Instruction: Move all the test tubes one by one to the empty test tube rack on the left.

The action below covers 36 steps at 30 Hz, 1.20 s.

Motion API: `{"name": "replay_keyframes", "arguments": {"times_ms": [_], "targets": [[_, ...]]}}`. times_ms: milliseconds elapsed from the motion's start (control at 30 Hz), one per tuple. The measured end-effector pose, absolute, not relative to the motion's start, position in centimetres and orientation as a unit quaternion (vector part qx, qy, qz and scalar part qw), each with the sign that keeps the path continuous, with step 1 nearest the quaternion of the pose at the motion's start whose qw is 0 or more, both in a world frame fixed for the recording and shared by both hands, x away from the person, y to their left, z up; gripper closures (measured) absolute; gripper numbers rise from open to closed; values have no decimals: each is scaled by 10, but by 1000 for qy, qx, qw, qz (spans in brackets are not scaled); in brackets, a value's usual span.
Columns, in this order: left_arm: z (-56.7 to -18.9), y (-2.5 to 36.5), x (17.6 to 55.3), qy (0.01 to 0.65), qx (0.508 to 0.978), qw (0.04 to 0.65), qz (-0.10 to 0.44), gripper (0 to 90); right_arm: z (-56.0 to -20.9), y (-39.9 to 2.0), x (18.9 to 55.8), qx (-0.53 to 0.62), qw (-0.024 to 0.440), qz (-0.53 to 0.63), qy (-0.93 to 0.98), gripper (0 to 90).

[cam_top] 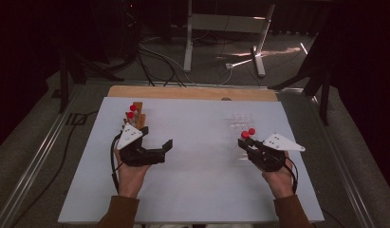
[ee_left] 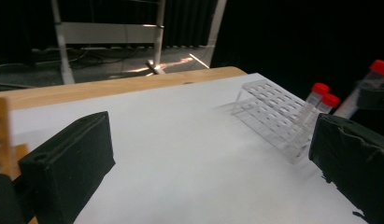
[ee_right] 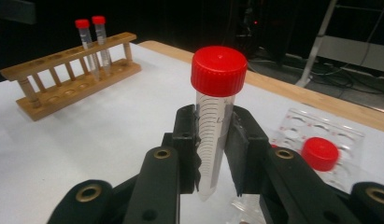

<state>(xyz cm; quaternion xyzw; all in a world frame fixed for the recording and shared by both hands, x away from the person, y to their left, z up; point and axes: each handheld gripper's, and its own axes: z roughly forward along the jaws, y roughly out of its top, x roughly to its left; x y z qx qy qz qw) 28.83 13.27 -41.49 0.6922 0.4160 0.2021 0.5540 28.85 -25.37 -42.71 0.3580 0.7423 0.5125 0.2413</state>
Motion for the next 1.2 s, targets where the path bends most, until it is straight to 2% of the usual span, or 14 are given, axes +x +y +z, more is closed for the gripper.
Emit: {"name": "replay_keyframes", "arguments": {"times_ms": [533, 967, 1067, 1200], "targets": [[-409, 61, 295, 360, 732, 557, 156, 13, -437, -228, 289, 338, 216, 507, 763, 741], [-409, 20, 298, 336, 754, 550, 129, 61, -442, -208, 287, 320, 200, 502, 778, 740], [-409, 13, 299, 336, 758, 543, 132, 118, -443, -205, 286, 316, 198, 502, 781, 740], [-411, 5, 299, 323, 768, 540, 121, 291, -443, -201, 285, 312, 193, 501, 784, 740]]}}
